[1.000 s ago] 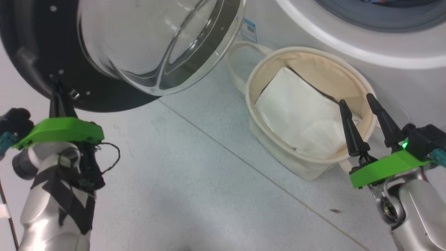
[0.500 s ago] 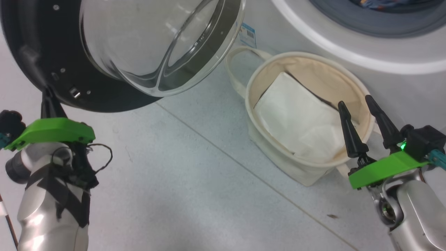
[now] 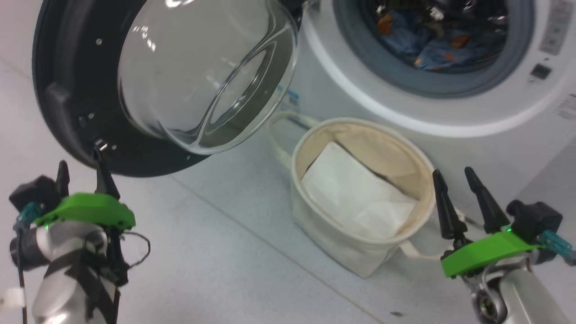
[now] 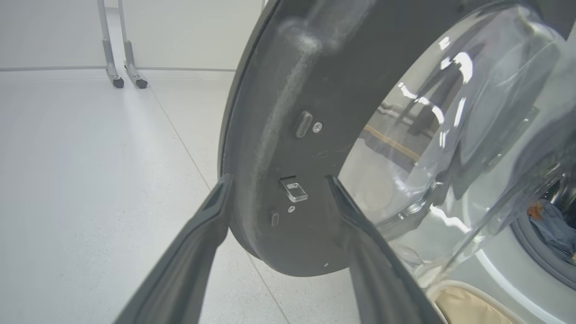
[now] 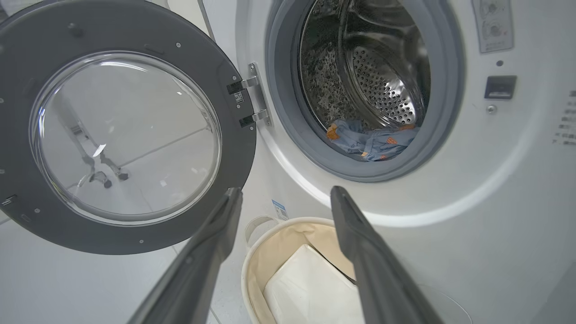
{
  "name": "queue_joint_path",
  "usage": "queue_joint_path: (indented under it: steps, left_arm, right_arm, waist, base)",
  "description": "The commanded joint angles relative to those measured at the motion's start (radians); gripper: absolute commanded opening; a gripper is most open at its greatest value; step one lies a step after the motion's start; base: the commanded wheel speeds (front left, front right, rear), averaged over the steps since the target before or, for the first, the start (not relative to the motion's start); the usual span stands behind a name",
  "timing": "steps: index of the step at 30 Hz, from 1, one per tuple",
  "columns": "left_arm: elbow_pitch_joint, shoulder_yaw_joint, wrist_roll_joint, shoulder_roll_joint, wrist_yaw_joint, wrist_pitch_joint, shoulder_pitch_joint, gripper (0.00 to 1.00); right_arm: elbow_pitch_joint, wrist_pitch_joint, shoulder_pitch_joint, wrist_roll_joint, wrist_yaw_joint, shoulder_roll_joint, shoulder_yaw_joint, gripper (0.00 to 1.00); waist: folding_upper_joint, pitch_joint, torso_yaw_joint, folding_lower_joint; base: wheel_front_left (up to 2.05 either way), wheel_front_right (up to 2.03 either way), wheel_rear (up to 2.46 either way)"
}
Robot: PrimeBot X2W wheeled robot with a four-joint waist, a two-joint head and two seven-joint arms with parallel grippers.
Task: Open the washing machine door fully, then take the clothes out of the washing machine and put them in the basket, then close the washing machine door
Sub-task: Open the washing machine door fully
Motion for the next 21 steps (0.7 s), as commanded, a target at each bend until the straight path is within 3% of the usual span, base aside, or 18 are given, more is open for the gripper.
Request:
queue_joint_path:
  steps: [1, 11, 21]
  left_arm:
    - [-0.05, 0.023, 0.012, 0.046, 0.003, -0.012, -0.001, 1.0]
    - [-0.251, -0.056, 0.062, 0.094, -0.057, 0.04, 0.186, 1.0]
    - [-0.481, -0.081, 0.052, 0.149, -0.117, 0.074, 0.35, 1.0]
  right_arm:
    - [-0.024, -0.01, 0.003, 0.006, 0.001, 0.008, 0.015, 1.0]
    - [-0.034, -0.012, 0.04, 0.002, 0.001, 0.067, 0.02, 1.0]
    - [-0.043, -0.012, 0.038, -0.011, 0.001, 0.091, 0.048, 1.0]
  waist:
    - [0.0, -0.052, -0.044, 0.0]
    - [0.0, -0.14, -0.22, 0.0]
    - [0.0, -0.136, -0.447, 0.0]
  base:
    - [0.0, 0.0, 0.0]
    - [0.0, 0.0, 0.0]
    - [0.0, 0.0, 0.0]
